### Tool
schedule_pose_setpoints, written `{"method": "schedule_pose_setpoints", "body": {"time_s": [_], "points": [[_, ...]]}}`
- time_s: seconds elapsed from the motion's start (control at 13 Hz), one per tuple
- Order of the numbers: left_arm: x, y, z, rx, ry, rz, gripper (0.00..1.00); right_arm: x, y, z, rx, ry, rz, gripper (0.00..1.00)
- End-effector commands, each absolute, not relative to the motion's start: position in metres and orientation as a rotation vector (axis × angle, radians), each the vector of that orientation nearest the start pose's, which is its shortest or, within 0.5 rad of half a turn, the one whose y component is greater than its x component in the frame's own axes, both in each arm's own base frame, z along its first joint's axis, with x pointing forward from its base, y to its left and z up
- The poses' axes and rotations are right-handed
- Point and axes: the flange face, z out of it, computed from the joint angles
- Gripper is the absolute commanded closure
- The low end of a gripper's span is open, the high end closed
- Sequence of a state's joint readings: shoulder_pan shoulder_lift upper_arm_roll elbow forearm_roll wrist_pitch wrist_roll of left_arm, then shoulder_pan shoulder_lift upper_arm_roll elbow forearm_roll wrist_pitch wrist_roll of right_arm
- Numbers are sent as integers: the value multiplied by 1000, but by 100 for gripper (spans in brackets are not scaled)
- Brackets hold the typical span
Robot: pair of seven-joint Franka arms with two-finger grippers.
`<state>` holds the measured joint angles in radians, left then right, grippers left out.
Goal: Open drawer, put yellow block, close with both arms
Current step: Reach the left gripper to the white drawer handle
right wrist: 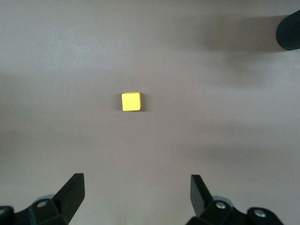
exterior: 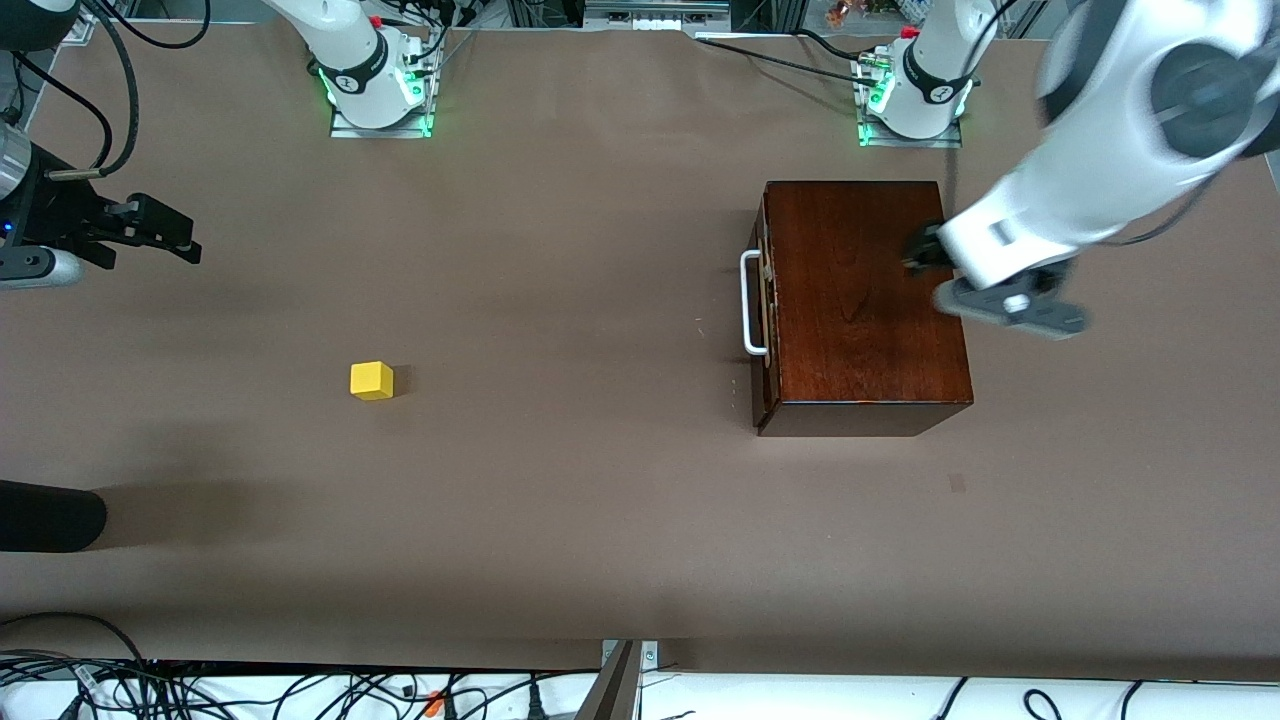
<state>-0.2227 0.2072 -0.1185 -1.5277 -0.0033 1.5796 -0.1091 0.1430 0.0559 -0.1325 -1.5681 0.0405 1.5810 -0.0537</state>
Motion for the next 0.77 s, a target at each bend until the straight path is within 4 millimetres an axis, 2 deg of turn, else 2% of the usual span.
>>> {"method": "schedule_pose_setpoints", "body": {"time_s": [0.0, 0.31, 0.46, 0.69], "points": [[567, -274, 502, -3087, 213, 292, 0, 575, 11, 599, -3064, -97, 61, 0], [541, -382, 443, -2994, 101, 292, 0, 575, 12, 600, -3062, -92, 59, 0], [525, -416, 413, -2905, 69, 221, 0, 575, 10, 600, -3061, -99, 58, 0], [498, -457, 341, -2721, 59, 129, 0, 575, 10, 600, -3061, -101, 56, 0]]}}
